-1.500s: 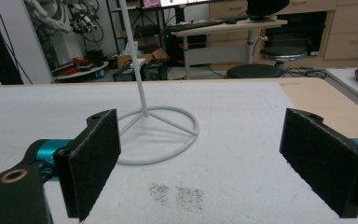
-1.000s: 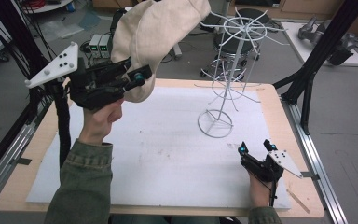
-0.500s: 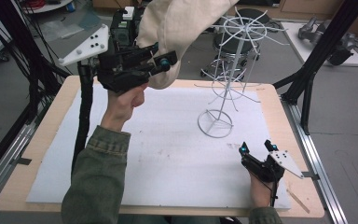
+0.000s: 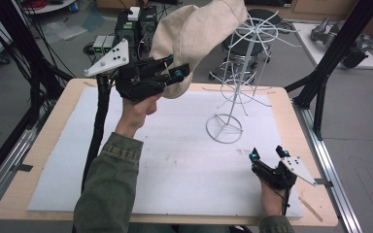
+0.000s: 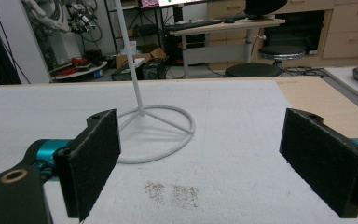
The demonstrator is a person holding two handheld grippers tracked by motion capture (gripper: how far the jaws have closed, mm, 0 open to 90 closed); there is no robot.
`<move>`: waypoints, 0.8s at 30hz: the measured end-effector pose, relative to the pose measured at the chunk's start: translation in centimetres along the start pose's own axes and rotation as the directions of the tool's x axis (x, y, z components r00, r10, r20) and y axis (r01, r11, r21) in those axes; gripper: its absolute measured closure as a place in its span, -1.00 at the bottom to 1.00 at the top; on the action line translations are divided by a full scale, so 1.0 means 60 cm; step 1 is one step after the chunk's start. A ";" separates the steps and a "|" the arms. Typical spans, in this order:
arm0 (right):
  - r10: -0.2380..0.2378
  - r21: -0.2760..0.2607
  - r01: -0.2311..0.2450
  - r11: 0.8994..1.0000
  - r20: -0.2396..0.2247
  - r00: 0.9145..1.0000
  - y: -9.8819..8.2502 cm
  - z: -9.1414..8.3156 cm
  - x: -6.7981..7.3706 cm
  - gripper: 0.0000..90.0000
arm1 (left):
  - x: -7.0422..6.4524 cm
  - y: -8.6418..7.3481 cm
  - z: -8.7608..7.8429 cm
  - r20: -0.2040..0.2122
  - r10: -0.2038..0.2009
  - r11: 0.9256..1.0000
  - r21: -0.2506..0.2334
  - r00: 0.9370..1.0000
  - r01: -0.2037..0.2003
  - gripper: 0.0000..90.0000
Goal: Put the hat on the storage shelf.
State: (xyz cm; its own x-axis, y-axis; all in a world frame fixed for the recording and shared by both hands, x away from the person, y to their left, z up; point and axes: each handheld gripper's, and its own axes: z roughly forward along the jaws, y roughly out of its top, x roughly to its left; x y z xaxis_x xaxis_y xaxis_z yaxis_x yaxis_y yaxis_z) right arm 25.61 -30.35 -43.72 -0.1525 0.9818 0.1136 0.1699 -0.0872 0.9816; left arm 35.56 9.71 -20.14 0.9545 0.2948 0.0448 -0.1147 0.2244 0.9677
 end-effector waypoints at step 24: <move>-0.006 -0.002 0.006 1.000 0.001 1.000 0.000 0.000 0.000 -0.75 | 0.020 -0.143 -0.027 0.005 -0.142 0.987 0.079 0.990 0.141 0.50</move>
State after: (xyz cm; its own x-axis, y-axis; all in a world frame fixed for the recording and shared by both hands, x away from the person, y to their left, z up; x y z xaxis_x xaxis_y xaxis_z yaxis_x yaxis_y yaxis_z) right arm 25.58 -30.34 -43.71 -0.1523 0.9825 0.1075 0.1666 -0.0817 0.9826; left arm 37.24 9.64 -28.77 0.9626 0.2548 -0.0919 0.0434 0.1897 0.9809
